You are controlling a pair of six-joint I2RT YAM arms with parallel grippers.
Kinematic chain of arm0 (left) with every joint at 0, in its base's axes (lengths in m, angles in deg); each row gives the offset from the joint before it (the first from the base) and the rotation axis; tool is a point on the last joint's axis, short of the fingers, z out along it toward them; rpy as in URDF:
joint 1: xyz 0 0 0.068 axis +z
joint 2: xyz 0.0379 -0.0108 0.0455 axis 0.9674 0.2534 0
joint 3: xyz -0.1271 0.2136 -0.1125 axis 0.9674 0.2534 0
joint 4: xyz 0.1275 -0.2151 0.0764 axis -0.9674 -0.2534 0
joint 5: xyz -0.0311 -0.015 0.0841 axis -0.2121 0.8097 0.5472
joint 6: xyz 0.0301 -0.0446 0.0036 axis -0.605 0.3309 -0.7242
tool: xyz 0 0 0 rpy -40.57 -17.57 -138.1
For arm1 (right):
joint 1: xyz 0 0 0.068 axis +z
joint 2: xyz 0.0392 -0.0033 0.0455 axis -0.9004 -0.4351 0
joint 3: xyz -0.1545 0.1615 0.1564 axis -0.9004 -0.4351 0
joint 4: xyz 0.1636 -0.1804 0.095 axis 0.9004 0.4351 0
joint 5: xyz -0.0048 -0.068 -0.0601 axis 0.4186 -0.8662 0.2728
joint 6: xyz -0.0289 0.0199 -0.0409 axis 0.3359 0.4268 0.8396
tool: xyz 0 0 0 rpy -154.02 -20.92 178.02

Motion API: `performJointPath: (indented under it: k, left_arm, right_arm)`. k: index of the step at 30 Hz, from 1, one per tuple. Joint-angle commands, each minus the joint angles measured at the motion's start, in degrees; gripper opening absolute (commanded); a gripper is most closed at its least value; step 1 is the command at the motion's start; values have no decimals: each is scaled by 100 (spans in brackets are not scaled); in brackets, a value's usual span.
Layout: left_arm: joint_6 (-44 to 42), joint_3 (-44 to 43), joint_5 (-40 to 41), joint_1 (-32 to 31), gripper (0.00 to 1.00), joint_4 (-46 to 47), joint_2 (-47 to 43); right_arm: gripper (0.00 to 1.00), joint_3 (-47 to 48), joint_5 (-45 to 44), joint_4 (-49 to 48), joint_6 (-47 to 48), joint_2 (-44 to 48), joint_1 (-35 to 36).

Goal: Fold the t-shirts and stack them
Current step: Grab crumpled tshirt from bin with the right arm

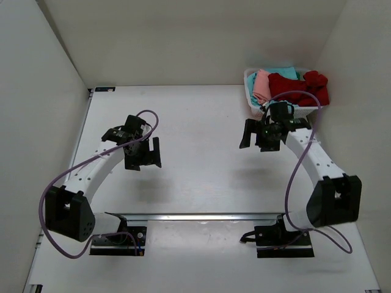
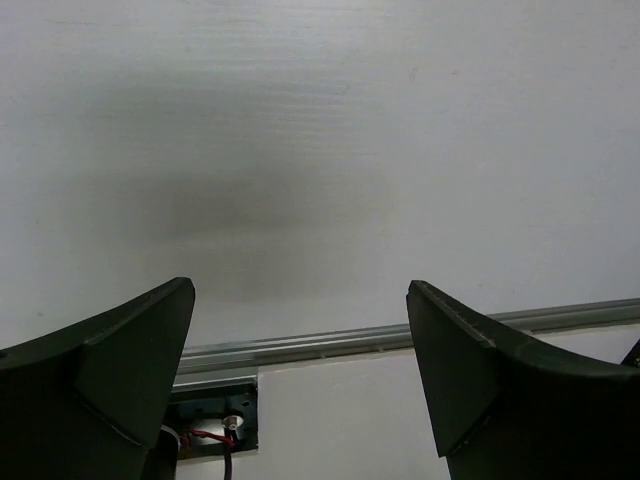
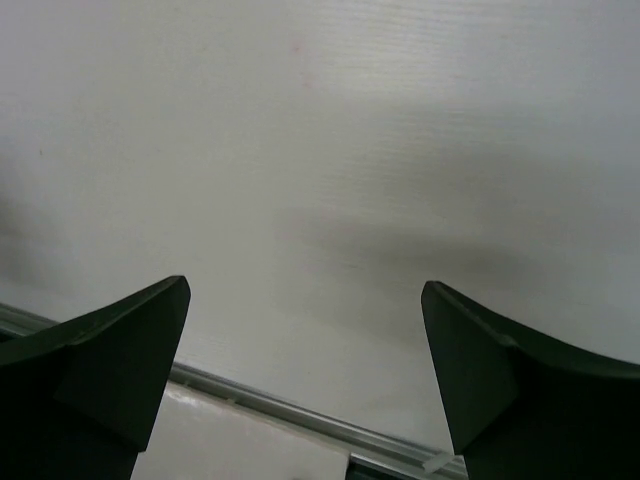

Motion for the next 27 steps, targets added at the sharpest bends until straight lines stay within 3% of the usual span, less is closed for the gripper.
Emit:
performJointPath:
  k: [1, 3, 4, 5, 6, 10, 11, 12, 13, 14, 15, 16, 17, 18, 19, 20, 22, 24, 27]
  left_arm:
    - [-204, -159, -321, -52, 99, 137, -304]
    - [-177, -149, -549, -219, 99, 269, -251]
    - [-169, -106, -550, -176, 98, 322, -207]
    - [-125, -149, -541, -175, 99, 340, -181]
    - [-116, -263, -289, -123, 98, 297, -154]
    - [-186, -940, 346, -219, 98, 15, 363]
    - [-204, -1080, 346, -228, 99, 6, 486]
    - [-204, -1142, 346, -193, 99, 111, 505]
    - [-204, -1160, 164, -115, 99, 172, 549]
    - [-247, -1213, 118, -53, 99, 164, 645]
    - [-300, -1239, 13, -9, 69, 225, 672]
    - [-300, -1318, 99, 35, 23, 191, 707]
    - [-248, -1345, 222, 44, 4, 147, 742]
    - [-230, -1389, 345, 44, 0, 68, 751]
    - [-221, -1372, 329, 79, 0, 111, 769]
    - [-221, -1363, 346, 166, 1, 120, 786]
    - [-212, -1284, 163, 359, 20, 190, 857]
    - [-177, -1327, 82, 579, 27, 147, 936]
    - [-186, -1372, 301, 624, 34, 33, 1050]
  right_arm:
    - [99, -697, 118, -675, -21, 768, 78]
    - [99, -919, 75, -1037, -504, 1260, -185]
    - [85, -894, 23, -1203, -540, 1305, -386]
    - [59, -816, -56, -1379, -523, 1341, -632]
    - [1, -545, -126, -1459, -514, 1228, -756]
    - [2, 1000, -321, -1548, -277, 332, -1284]
    - [15, 1231, -381, -1548, -250, -44, -1380]
    - [48, 1686, -391, -1487, -189, -448, -1425]
    - [60, 2116, -565, -1504, -119, -869, -1408]
    - [61, 2556, -810, -1495, -83, -1091, -1382]
    - [63, 2760, -882, -1460, -22, -1494, -1355]
    - [55, 3267, -1048, -1469, 109, -1941, -1277]
    - [51, 3533, -1189, -1399, 67, -2155, -1285]
    - [40, 4049, -1260, -1355, 101, -2653, -1302]
    - [45, 4594, -1270, -1328, 136, -3067, -1311]
    - [59, 5147, -1322, -1250, 137, -3280, -1328]
    - [72, 5904, -1480, -1022, 215, -4148, -1303]
    - [71, 6697, -1770, -977, 364, -4678, -1346]
    - [74, 6841, -1920, -1064, 436, -5293, -1399]
